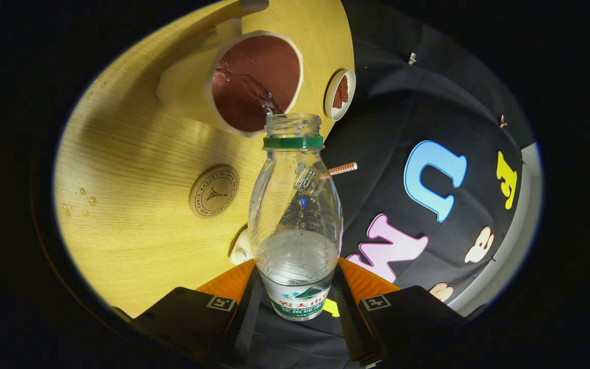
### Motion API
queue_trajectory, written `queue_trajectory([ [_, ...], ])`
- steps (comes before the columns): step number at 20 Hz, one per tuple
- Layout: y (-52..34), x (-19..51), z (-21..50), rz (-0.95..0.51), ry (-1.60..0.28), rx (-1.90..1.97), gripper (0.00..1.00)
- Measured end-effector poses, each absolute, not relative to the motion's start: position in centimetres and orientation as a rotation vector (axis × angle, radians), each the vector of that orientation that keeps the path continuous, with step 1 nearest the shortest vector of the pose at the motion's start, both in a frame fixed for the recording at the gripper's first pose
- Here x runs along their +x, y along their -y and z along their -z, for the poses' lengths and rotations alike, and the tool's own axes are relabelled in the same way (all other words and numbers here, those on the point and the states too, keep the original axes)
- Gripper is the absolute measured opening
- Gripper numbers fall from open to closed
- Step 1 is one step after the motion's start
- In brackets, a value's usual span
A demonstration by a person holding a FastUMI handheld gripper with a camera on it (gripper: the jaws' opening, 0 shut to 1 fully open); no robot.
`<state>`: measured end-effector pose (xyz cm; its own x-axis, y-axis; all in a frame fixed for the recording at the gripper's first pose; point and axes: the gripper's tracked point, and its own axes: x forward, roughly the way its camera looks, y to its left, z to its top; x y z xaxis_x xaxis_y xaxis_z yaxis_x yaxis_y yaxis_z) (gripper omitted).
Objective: Take the bottle from table, then pour the juice into the cup, finally place the bottle on the coaster
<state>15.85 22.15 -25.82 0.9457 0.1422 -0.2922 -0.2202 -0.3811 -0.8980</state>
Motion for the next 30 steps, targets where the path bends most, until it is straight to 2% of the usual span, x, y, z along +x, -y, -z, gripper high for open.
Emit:
queue_trajectory([
  [30, -26.0, 15.8, 21.8, -0.350, 0.305, -2.209, 0.74],
])
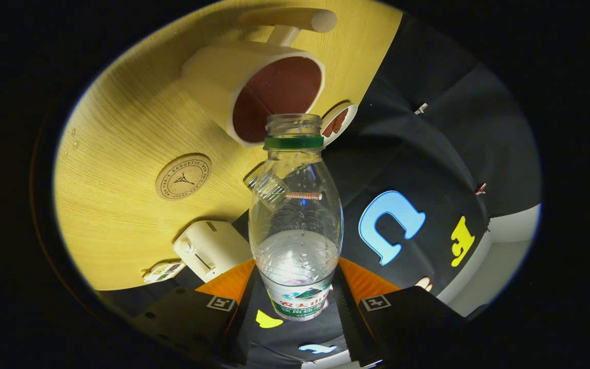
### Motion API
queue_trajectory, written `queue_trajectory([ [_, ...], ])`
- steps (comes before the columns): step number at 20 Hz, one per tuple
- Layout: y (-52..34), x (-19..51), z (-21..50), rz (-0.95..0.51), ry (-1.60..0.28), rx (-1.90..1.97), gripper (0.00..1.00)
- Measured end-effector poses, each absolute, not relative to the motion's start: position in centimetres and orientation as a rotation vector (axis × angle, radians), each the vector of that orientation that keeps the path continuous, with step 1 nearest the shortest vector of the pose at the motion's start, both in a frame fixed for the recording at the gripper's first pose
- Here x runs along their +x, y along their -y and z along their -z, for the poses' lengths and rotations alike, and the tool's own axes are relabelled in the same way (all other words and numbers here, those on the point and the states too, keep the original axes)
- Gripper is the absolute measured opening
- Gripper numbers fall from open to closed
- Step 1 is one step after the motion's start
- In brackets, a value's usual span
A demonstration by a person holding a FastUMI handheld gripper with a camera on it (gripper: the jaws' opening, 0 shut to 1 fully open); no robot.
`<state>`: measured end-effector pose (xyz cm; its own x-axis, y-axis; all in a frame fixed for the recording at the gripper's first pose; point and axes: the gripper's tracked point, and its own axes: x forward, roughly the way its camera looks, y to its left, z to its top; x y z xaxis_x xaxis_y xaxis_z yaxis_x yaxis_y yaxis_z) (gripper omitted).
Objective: Take the bottle from table, then pour the juice into the cup, finally place the bottle on the coaster
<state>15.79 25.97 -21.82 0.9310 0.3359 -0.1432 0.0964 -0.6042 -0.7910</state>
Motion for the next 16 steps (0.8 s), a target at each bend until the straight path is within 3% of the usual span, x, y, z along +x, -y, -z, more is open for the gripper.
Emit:
queue_trajectory([
  [11, -26.0, 16.3, 21.8, -0.356, 0.330, -2.202, 0.73],
  [16, -25.3, 15.4, 23.3, -0.390, 0.209, -2.000, 0.74],
])
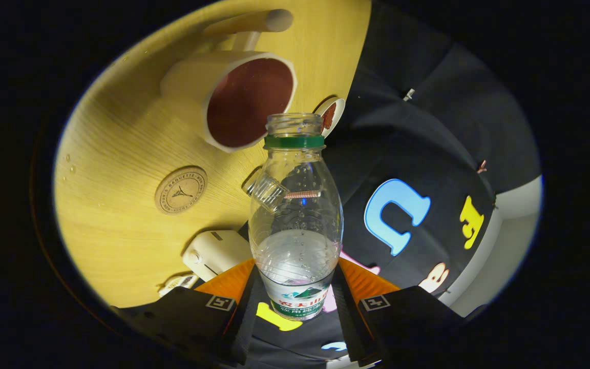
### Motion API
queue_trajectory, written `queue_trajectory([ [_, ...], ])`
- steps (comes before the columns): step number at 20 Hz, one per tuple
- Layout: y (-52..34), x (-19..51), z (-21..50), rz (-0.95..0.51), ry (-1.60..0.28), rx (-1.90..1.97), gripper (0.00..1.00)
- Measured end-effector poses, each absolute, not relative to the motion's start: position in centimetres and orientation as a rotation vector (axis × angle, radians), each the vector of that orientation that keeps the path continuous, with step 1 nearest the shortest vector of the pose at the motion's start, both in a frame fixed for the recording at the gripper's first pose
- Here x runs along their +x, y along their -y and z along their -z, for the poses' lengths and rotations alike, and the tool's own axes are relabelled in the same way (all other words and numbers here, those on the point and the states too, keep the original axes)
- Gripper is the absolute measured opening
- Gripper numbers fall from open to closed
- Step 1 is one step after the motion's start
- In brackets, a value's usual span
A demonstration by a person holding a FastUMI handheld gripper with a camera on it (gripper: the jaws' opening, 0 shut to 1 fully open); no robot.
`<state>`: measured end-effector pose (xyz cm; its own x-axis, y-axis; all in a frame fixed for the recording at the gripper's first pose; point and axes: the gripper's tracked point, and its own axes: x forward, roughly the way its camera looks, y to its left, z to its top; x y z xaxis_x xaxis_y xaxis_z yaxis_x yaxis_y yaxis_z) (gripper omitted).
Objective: Take the bottle from table, then pour the juice into the cup, finally place the bottle on the coaster
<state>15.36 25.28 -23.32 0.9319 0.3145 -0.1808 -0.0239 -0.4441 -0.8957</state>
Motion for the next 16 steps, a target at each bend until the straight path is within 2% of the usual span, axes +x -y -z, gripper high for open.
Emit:
queue_trajectory([
  [6, -23.4, 13.8, 26.8, -0.432, -0.054, -1.581, 0.74],
  [9, -23.8, 13.6, 26.8, -0.430, -0.117, -1.394, 0.74],
  [16, -25.6, 10.7, 28.1, -0.582, -0.352, -0.676, 0.74],
])
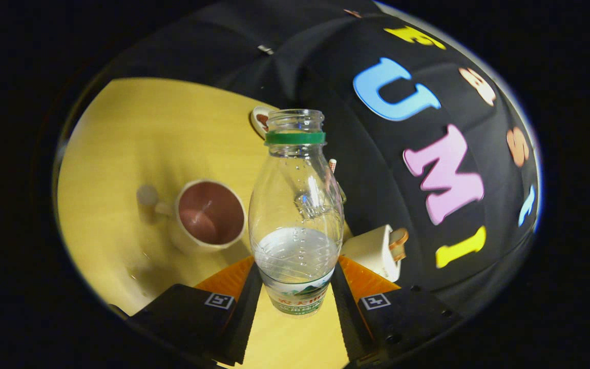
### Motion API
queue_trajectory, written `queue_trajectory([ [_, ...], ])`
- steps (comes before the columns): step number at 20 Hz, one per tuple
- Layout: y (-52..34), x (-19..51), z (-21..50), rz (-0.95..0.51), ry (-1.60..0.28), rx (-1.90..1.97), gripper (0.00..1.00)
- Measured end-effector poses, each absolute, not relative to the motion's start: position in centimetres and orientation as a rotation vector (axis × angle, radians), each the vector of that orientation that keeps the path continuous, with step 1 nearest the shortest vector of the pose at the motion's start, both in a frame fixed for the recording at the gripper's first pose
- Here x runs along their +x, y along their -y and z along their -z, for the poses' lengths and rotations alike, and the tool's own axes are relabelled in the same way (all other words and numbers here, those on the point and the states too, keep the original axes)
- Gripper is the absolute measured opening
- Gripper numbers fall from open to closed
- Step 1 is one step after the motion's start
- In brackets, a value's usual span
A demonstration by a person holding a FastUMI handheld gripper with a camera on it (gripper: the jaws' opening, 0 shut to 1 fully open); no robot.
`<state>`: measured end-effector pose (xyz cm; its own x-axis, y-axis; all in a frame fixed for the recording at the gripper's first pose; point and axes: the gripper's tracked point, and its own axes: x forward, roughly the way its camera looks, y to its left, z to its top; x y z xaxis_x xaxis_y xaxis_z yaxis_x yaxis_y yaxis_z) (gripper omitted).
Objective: Take the bottle from table, then pour the juice into the cup, finally place the bottle on the coaster
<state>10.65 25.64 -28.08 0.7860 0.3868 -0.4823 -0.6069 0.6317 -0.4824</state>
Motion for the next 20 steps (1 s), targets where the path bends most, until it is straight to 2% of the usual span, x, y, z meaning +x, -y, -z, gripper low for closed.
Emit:
queue_trajectory([
  [8, -25.1, 12.3, 23.6, -0.605, -0.379, -0.143, 0.74],
  [15, -23.7, 16.5, 23.9, -0.550, -0.392, 0.034, 0.76],
  [20, -22.5, 19.5, 25.1, -0.457, -0.324, 0.046, 0.77],
])
